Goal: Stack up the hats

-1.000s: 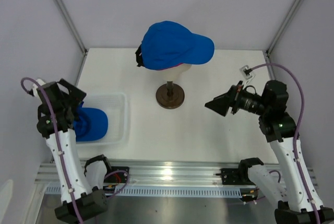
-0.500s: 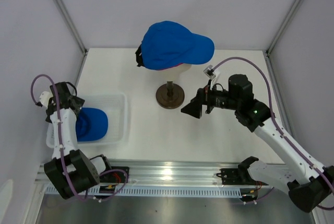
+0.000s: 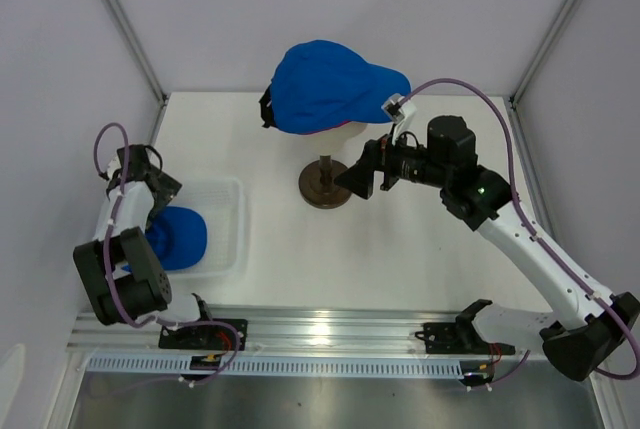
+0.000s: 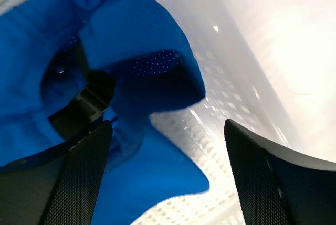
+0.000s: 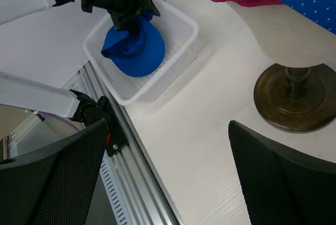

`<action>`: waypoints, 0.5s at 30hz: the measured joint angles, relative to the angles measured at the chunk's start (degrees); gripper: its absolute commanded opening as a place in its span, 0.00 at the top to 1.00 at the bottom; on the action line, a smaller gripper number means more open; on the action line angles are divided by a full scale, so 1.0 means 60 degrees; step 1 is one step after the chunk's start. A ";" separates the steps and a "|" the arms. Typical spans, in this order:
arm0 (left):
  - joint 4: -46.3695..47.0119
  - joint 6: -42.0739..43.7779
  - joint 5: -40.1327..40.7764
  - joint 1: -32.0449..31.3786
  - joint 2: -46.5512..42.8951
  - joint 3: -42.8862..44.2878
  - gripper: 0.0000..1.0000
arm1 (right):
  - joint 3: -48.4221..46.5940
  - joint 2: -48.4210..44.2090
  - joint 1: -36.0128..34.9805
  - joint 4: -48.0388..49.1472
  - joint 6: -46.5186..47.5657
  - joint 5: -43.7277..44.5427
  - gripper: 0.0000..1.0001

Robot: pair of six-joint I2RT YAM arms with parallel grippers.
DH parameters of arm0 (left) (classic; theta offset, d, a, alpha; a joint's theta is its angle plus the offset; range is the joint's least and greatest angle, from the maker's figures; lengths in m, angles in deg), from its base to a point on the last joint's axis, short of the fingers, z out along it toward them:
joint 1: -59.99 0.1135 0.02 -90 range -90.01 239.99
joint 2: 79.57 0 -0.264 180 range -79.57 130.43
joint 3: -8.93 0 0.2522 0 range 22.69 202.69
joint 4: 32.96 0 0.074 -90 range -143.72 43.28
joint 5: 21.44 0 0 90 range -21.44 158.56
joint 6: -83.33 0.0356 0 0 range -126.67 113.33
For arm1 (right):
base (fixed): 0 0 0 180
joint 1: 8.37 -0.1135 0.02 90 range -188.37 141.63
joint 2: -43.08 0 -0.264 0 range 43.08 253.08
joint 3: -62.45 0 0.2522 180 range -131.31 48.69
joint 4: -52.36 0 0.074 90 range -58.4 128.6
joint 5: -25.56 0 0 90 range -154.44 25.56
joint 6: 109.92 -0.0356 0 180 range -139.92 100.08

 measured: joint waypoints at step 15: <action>-0.0761 -0.0138 0.0528 -0.0160 0.0466 0.0168 0.99 | 0.0095 -0.0131 -0.0025 0.0117 -0.0200 0.0302 0.00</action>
